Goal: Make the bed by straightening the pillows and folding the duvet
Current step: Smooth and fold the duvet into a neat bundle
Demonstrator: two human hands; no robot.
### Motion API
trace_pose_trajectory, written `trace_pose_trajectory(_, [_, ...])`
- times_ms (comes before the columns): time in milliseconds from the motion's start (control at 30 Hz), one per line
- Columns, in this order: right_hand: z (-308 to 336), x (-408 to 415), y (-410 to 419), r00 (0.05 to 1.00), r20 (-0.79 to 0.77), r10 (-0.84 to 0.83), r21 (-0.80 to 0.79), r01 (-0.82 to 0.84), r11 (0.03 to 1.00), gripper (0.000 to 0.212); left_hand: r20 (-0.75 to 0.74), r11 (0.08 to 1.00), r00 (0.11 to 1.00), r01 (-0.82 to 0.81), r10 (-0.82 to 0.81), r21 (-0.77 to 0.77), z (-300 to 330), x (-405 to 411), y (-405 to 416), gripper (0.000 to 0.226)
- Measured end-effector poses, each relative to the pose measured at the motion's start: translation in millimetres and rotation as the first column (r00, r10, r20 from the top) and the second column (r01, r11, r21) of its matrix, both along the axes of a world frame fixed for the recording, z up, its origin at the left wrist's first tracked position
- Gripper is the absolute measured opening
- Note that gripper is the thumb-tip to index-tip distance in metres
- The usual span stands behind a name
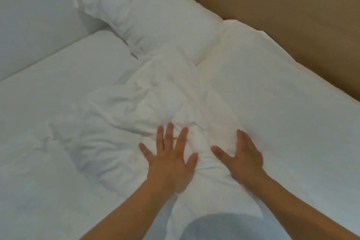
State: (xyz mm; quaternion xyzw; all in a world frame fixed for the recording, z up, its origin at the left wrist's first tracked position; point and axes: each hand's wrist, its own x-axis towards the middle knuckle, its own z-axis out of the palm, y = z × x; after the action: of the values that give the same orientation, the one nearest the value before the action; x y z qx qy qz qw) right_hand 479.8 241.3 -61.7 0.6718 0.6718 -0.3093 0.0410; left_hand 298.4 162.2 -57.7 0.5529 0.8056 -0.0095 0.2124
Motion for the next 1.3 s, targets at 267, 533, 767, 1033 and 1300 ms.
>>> trace_pose_trajectory(267, [-29,52,-29,0.905,0.057,0.421,0.158,-0.425,0.891,0.1,-0.095,0.979,0.975,-0.197,0.202,0.057,-73,1,32,0.039])
trace_pose_trajectory(533, [32,68,-33,0.95,-0.298,0.097,-0.06,-0.12,0.991,0.042,0.295,0.664,0.952,-0.27,0.077,0.698,61,0,57,0.018])
trace_pose_trajectory(767, [21,110,-4,0.928,-0.372,-0.024,0.026,0.036,0.999,0.031,-0.084,0.933,0.939,-0.315,0.333,0.175,55,11,115,0.055])
trace_pose_trajectory(1033, [-23,192,-38,0.95,-0.234,0.207,0.049,-0.201,0.978,0.091,-0.136,0.958,0.966,0.24,-0.22,0.158,-43,203,-115,0.073])
trace_pose_trajectory(1300, [-14,234,-76,0.814,-0.36,0.456,0.135,-0.439,0.888,0.034,-0.197,0.989,0.977,0.104,-0.082,0.108,-47,216,-127,0.06])
